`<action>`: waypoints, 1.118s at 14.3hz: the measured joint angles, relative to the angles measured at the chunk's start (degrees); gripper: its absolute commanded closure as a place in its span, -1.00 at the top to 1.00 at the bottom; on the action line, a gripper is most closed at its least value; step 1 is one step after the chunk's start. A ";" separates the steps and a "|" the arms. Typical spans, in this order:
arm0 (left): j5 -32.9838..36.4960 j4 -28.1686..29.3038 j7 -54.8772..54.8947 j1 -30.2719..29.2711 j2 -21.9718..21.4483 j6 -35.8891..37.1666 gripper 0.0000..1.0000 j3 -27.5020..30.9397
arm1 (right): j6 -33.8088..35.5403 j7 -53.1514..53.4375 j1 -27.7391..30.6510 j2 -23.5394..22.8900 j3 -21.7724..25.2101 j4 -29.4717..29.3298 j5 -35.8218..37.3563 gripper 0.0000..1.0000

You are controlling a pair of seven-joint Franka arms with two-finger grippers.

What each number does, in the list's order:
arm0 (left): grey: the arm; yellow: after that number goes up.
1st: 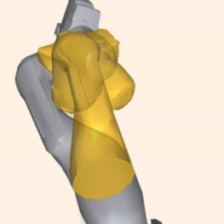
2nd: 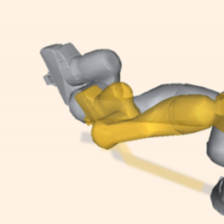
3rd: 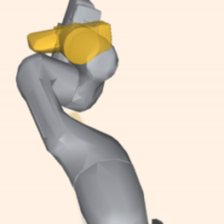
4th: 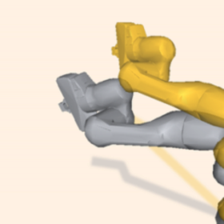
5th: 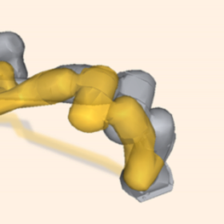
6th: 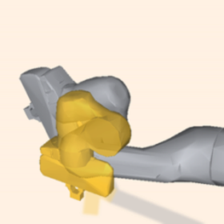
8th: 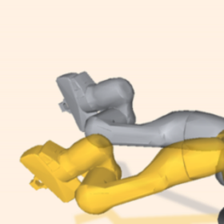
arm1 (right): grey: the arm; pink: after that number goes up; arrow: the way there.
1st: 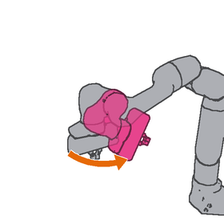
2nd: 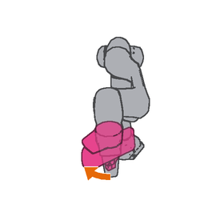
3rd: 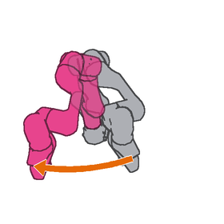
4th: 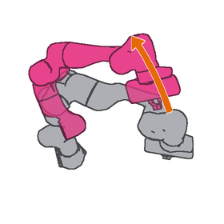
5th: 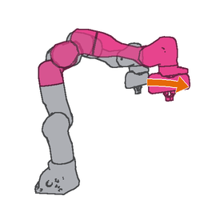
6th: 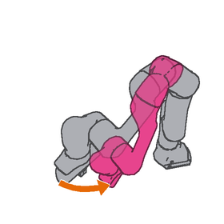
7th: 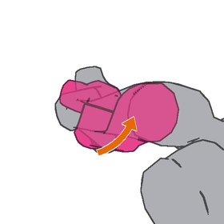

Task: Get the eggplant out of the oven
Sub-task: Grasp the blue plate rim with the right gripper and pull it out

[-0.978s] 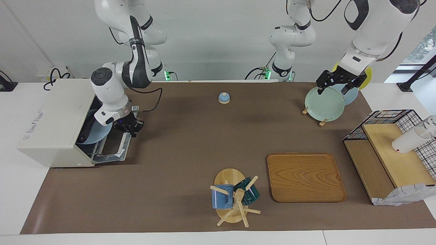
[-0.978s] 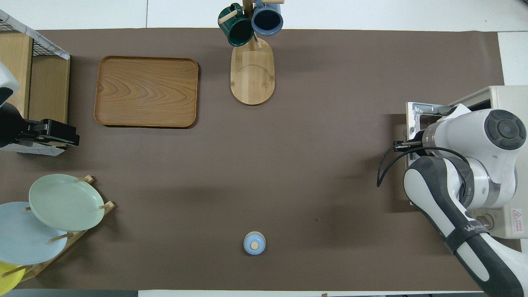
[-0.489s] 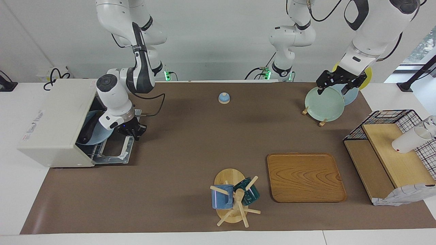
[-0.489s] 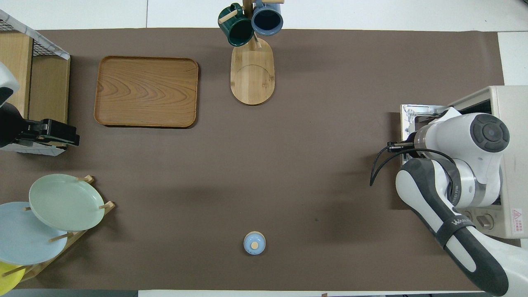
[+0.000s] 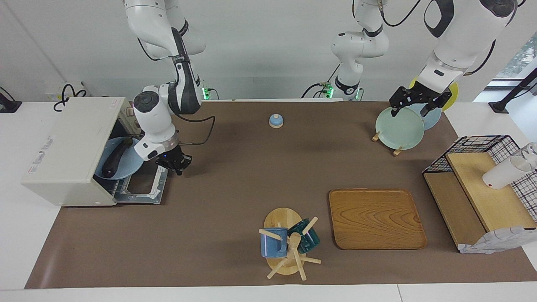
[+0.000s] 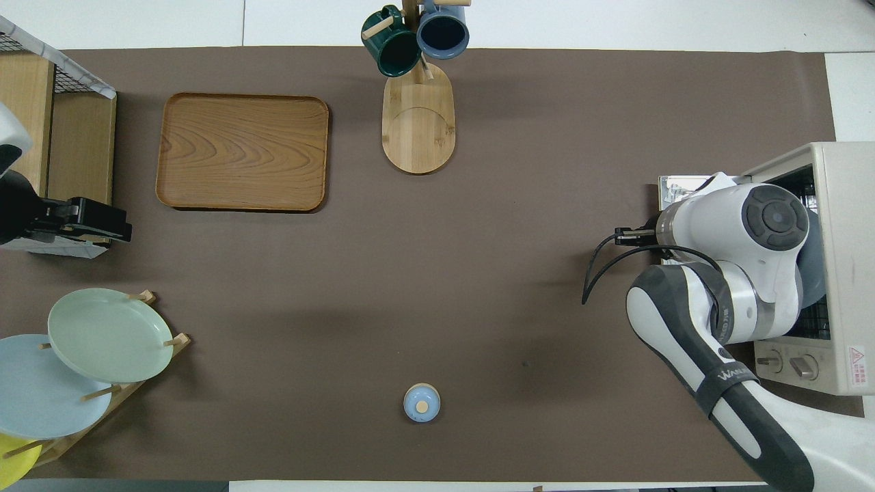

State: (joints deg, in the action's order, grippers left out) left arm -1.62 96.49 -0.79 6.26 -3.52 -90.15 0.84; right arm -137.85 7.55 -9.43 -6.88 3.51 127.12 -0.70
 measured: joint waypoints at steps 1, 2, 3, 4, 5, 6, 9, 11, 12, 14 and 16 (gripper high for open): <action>0.00 0.00 0.00 0.00 0.00 0.00 1.00 0.00 | 2.49 0.09 0.15 0.16 0.14 -1.33 0.00 -0.36; 0.00 0.00 0.00 0.00 0.00 0.00 1.00 0.00 | 5.81 0.09 0.48 0.47 0.43 -2.97 0.00 -0.19; 0.00 0.00 0.00 0.00 0.00 0.00 1.00 0.00 | 9.25 0.11 0.93 1.03 0.77 -4.64 0.00 0.08; 0.00 0.00 0.00 0.00 0.00 0.00 1.00 0.00 | 12.11 0.16 1.42 1.85 1.12 -5.92 0.00 0.18; 0.00 0.00 0.00 0.00 0.00 0.00 1.00 0.00 | 14.46 0.21 2.30 2.96 1.33 -6.83 0.01 0.24; 0.00 0.00 0.00 0.00 0.00 0.00 1.00 0.00 | 15.95 0.21 3.64 4.09 1.40 -7.23 0.02 0.23; 0.00 0.00 0.00 0.00 0.00 0.00 1.00 0.00 | 16.87 -1.55 8.52 5.80 1.46 -6.94 0.08 0.06; 0.00 0.00 0.00 0.00 0.00 0.00 1.00 0.00 | 16.67 -2.83 10.15 5.79 1.49 -6.06 0.08 -0.06; 0.00 0.00 0.00 0.00 0.00 0.00 1.00 0.00 | 15.92 -2.87 10.46 5.79 1.48 -5.34 0.08 -0.11; 0.00 0.00 0.00 0.00 0.00 0.00 1.00 0.00 | 14.19 -2.87 10.51 5.80 1.38 -3.72 0.08 -0.16; 0.00 0.00 0.00 0.00 0.00 0.00 1.00 0.00 | 12.50 -4.27 10.51 5.79 1.31 -2.23 0.09 -0.50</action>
State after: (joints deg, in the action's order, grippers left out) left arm -1.62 96.49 -0.79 6.26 -3.52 -90.15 0.84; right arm -125.35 3.27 1.08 -1.09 4.82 124.89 -0.61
